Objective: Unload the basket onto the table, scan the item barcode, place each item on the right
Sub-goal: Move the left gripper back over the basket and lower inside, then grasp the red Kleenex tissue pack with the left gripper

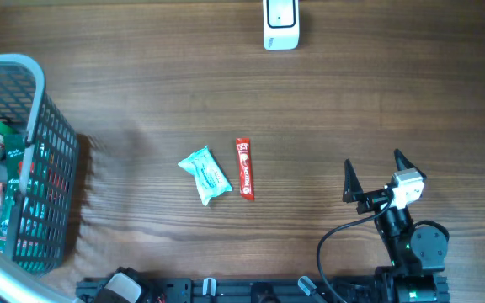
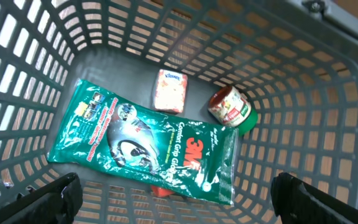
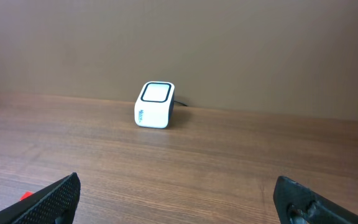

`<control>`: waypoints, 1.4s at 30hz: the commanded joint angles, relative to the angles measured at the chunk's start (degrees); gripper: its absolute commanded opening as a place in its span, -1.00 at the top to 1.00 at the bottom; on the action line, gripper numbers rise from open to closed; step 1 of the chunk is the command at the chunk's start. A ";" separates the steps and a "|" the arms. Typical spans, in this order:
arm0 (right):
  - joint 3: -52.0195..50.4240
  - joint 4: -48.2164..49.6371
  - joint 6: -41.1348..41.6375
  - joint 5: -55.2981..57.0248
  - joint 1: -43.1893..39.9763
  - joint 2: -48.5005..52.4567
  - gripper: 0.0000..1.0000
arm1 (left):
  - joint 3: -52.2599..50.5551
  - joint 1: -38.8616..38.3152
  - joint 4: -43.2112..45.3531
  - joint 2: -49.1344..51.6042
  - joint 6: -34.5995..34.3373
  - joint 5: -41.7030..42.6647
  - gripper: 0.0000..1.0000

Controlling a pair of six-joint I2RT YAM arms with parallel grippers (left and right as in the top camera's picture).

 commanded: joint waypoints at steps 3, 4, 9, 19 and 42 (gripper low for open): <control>-0.07 0.17 -0.96 1.01 0.24 -0.31 -0.99 | 0.68 0.68 0.07 1.01 -1.49 0.07 -1.00; -0.07 0.17 -0.98 1.01 0.24 -0.31 -1.00 | 0.68 0.68 0.07 1.27 -1.49 0.07 -1.00; -0.07 0.17 -0.98 1.01 0.24 -0.31 -0.99 | 0.68 0.81 0.02 4.83 -1.66 0.04 -1.00; -0.07 0.17 -0.98 1.01 0.24 -0.31 -0.99 | 0.61 8.31 -1.14 9.18 -5.55 0.35 -1.00; -0.04 0.17 -0.98 1.01 0.24 -0.31 -0.99 | 0.57 8.50 -1.92 19.45 -5.57 0.44 -1.00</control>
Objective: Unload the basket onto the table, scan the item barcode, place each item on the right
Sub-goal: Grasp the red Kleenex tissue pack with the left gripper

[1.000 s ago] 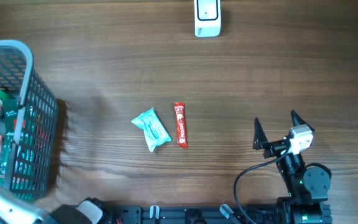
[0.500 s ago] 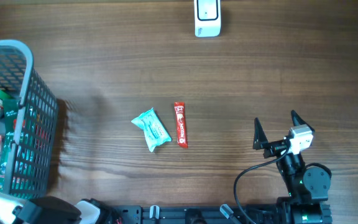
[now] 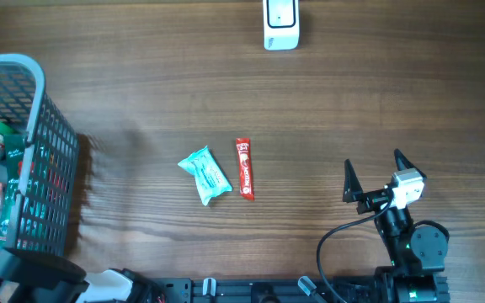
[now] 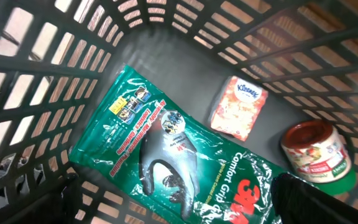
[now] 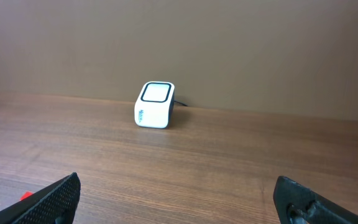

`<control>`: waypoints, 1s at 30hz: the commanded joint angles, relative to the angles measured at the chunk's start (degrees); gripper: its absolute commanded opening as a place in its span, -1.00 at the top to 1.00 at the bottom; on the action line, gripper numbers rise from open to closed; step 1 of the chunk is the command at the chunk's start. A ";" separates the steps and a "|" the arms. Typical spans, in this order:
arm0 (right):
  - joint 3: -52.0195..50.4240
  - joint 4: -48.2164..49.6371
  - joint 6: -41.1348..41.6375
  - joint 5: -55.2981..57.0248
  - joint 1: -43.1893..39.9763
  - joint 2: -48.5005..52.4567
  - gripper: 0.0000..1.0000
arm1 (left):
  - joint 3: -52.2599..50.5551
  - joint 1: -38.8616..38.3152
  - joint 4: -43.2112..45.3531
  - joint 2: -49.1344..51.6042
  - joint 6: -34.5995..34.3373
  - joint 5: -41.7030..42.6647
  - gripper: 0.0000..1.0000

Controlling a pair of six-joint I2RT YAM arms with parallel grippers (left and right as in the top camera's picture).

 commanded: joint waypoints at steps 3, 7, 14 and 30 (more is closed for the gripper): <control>-0.07 0.17 -0.96 1.01 0.24 -0.31 -0.99 | 0.57 0.22 0.24 2.56 -0.96 0.22 -1.00; -0.07 0.17 -1.01 1.01 0.24 -0.31 -0.99 | 0.57 0.22 0.26 4.22 -0.98 0.22 -1.00; -0.07 0.17 -0.98 1.01 0.24 -0.31 -1.00 | 0.57 1.49 1.84 5.11 -1.44 0.24 -1.00; -0.07 0.17 -0.98 1.01 0.24 -0.31 -0.99 | 0.57 -3.56 6.84 15.82 8.31 1.90 -1.00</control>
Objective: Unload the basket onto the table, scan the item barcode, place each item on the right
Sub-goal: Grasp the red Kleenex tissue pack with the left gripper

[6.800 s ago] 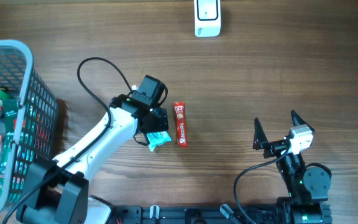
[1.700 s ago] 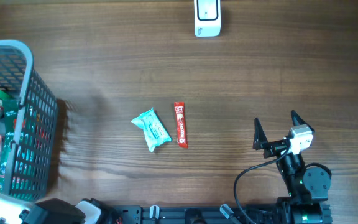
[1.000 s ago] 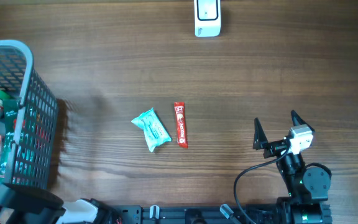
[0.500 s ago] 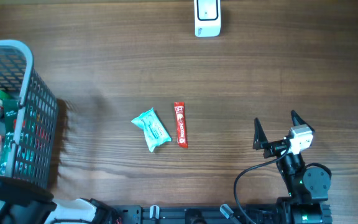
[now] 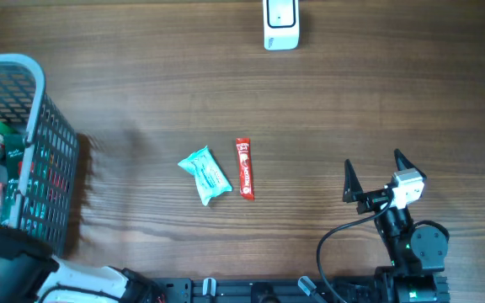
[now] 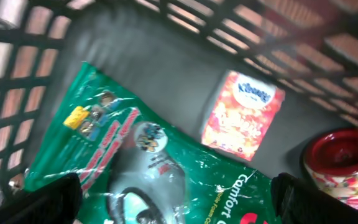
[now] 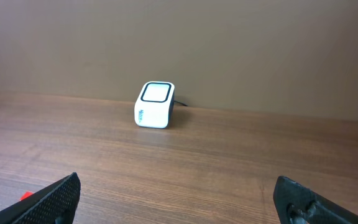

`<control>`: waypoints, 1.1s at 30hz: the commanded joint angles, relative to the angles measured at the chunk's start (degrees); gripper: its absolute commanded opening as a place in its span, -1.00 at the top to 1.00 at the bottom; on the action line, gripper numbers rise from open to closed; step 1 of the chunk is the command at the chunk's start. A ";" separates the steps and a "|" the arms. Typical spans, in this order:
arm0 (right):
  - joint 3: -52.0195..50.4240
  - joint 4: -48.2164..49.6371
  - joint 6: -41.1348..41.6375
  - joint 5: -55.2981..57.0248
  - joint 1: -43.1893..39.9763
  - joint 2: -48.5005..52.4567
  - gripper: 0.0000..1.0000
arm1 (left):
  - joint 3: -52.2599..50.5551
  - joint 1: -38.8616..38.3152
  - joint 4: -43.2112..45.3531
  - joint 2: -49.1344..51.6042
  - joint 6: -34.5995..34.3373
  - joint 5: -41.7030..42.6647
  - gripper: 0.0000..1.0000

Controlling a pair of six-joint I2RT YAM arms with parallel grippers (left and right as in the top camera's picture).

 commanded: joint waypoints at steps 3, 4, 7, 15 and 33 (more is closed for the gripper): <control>-0.07 0.17 -1.01 1.03 0.24 -0.31 -0.99 | 0.57 -2.34 1.36 5.16 6.14 -2.67 -1.00; -0.07 0.17 -0.98 1.03 0.24 -0.31 -0.99 | 0.57 -2.34 1.51 6.43 6.14 -4.94 -1.00; -0.07 0.17 -1.01 1.03 0.24 -0.31 -0.99 | 0.57 -2.36 2.10 9.20 6.19 -5.31 -1.00; -0.07 0.17 -0.98 1.03 0.24 -0.31 -1.00 | 0.57 -2.38 7.80 16.70 12.20 -3.63 -1.00; -0.04 0.17 -0.98 1.03 0.24 -0.31 -0.99 | 0.59 -2.38 6.67 17.55 15.12 -4.92 0.92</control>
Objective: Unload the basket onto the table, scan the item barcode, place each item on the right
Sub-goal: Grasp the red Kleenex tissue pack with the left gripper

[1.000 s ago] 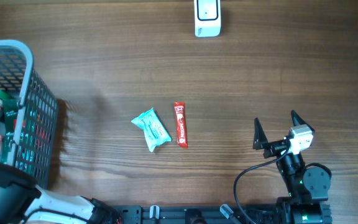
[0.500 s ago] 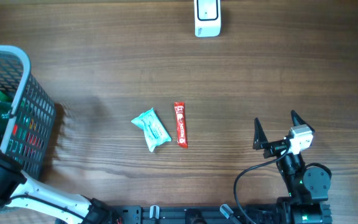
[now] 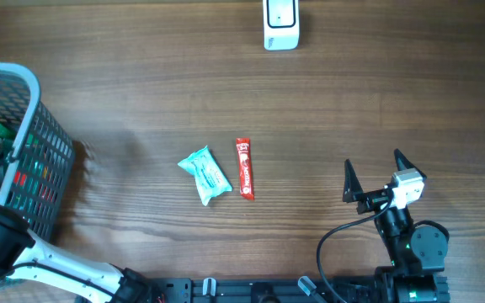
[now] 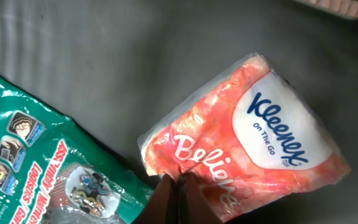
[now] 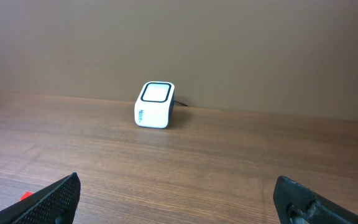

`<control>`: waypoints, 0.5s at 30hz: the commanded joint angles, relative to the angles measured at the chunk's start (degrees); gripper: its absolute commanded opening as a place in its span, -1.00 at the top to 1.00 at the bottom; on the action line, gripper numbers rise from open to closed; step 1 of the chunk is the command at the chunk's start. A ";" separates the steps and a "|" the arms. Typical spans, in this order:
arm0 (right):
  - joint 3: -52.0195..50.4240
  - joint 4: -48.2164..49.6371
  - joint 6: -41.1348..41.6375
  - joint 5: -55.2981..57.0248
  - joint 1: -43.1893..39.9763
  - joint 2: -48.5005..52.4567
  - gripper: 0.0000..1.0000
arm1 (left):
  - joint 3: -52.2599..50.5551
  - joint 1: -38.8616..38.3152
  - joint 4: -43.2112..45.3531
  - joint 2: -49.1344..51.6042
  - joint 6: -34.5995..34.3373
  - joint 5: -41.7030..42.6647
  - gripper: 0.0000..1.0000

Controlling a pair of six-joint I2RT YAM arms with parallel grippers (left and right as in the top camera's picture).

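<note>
The orange Kleenex tissue pack (image 4: 247, 149) lies on the grey basket floor and fills the left wrist view. My left gripper (image 4: 179, 193) is shut, its fingers pinching the pack's near edge. In the overhead view that gripper is hidden inside the basket (image 3: 25, 160). The white barcode scanner (image 3: 280, 23) stands at the table's far edge, also in the right wrist view as the scanner (image 5: 155, 104). My right gripper (image 3: 375, 175) rests open and empty near the front right.
A green 3M glove packet (image 4: 36, 168) lies beside the tissue pack in the basket, and a red-lidded jar shows at the basket's left. A teal packet (image 3: 205, 175) and a red stick sachet (image 3: 244, 167) lie mid-table.
My left gripper was open above the tissue pack and is now down at the basket floor, shut on the pack's edge. The basket has shifted slightly left. The right arm is unchanged.
My left gripper first hung open high over the basket, with the glove packet, tissue pack and jar below. At each later moment it was lower and closer to the tissue pack. Now it is shut on that pack. The right arm stayed still throughout.
</note>
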 commanded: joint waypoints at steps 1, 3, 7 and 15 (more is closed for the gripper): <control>-0.07 0.17 -0.98 1.03 0.24 -0.31 -0.99 | 0.35 -0.04 -1.36 0.90 1.92 -1.01 0.92; -0.07 0.17 -1.01 1.03 0.24 -0.31 -0.99 | 0.35 -0.57 -1.60 -1.09 1.92 -0.98 0.92; -0.07 0.17 -0.98 1.03 0.24 -0.31 -0.99 | 0.37 -1.97 -1.49 -8.85 1.92 -1.01 0.92; -0.07 0.17 -0.96 1.03 0.24 -0.31 -1.00 | 0.42 -2.32 -2.03 -24.30 1.73 -0.94 0.92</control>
